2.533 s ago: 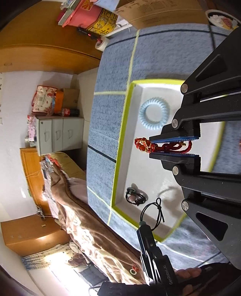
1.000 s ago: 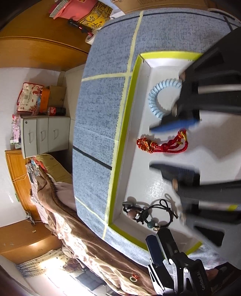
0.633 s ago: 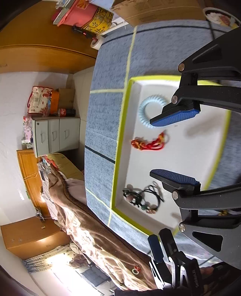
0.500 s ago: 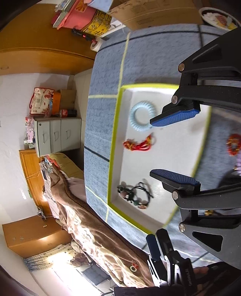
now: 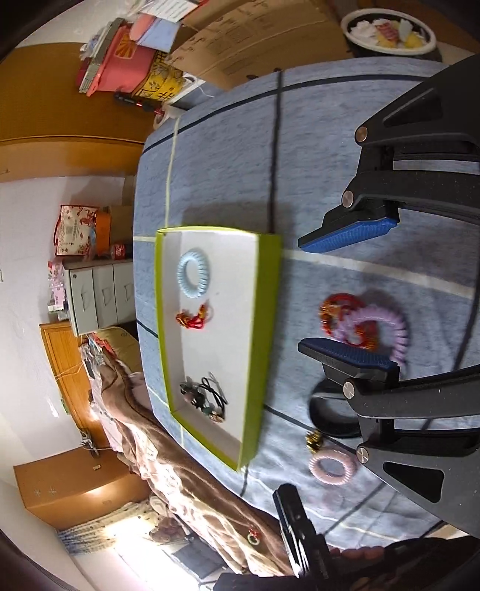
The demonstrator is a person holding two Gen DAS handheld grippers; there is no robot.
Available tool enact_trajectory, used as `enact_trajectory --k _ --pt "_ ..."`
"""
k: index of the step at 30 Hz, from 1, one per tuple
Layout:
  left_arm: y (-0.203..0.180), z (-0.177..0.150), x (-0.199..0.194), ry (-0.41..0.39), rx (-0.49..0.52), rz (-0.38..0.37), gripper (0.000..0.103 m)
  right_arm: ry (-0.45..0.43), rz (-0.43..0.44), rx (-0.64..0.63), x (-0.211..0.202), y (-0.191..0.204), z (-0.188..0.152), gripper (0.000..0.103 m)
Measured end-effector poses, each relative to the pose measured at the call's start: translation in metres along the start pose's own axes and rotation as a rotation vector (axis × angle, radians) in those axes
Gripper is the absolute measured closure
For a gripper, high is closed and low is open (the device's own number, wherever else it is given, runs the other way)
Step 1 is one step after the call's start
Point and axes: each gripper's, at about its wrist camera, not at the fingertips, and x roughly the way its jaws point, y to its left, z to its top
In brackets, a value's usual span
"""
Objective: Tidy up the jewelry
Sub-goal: 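Move both tools back over the remaining jewelry, then grasp the pink spiral coil with the left tool while the right tool grasps the purple coil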
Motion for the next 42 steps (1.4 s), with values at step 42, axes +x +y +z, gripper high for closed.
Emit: enact_trajectory --k 42 --pt "-0.016 -0.026 0.012 0.066 0.085 0.117 0.051 0.002 0.052 0.097 -0.005 -0.018 -0.036 0.093"
